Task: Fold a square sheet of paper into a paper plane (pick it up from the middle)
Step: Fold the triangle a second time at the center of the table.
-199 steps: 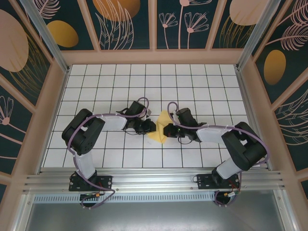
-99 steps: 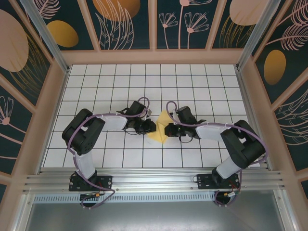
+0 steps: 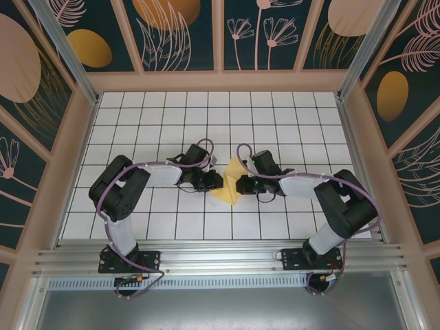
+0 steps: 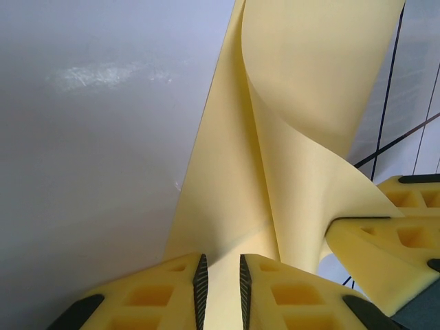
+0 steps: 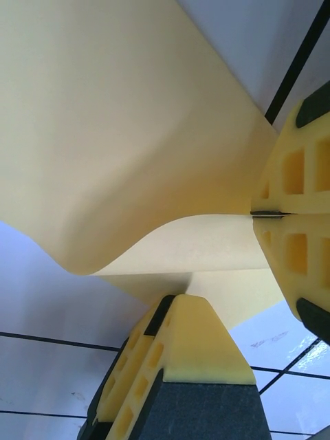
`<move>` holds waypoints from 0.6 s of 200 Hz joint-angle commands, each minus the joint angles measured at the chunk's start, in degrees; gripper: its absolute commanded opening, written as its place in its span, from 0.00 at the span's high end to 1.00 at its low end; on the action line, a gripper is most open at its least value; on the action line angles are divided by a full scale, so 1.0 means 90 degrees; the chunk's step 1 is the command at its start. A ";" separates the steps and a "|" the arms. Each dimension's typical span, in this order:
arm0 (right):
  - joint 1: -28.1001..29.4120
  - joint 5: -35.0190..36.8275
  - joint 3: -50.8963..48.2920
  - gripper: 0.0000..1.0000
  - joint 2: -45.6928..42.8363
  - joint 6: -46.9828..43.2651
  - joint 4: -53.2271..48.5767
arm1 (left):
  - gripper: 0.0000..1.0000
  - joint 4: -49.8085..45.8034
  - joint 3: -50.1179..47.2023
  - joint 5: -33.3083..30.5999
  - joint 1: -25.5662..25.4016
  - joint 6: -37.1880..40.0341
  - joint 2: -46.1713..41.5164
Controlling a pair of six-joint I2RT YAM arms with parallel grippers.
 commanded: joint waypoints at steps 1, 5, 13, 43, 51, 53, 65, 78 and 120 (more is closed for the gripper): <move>-0.0040 0.0117 0.0167 0.93 0.0146 -0.0166 -0.0079 | 0.75 -0.0251 0.0080 -0.0241 -0.0015 0.0156 0.0197; -0.0040 0.0104 0.0175 0.93 0.0160 -0.0166 -0.0086 | 0.75 -0.0249 0.0084 -0.0241 -0.0021 0.0161 0.0196; -0.0041 0.0105 0.0187 0.93 0.0192 -0.0166 -0.0104 | 0.75 -0.0251 0.0084 -0.0233 -0.0017 0.0164 0.0198; -0.0040 0.0163 0.0196 0.93 0.0236 -0.0176 -0.0114 | 0.75 -0.0251 0.0084 -0.0239 -0.0024 0.0160 0.0197; -0.0040 0.0128 0.0205 0.93 0.0252 -0.0185 -0.0102 | 0.75 -0.0251 0.0089 -0.0228 -0.0014 0.0163 0.0205; -0.0037 0.0125 0.0206 0.93 0.0252 -0.0186 -0.0104 | 0.75 -0.0251 0.0090 -0.0228 -0.0011 0.0159 0.0207; -0.0039 0.0165 0.0190 0.93 0.0274 -0.0167 -0.0099 | 0.75 -0.0251 0.0103 -0.0221 -0.0020 0.0159 0.0198; -0.0042 0.0219 0.0183 0.93 0.0316 -0.0165 -0.0149 | 0.75 -0.0259 0.0104 -0.0238 -0.0020 0.0169 0.0198; -0.0024 0.0278 0.0150 0.92 0.0451 -0.0137 -0.0175 | 0.73 -0.0261 0.0113 -0.0215 -0.0018 0.0172 0.0160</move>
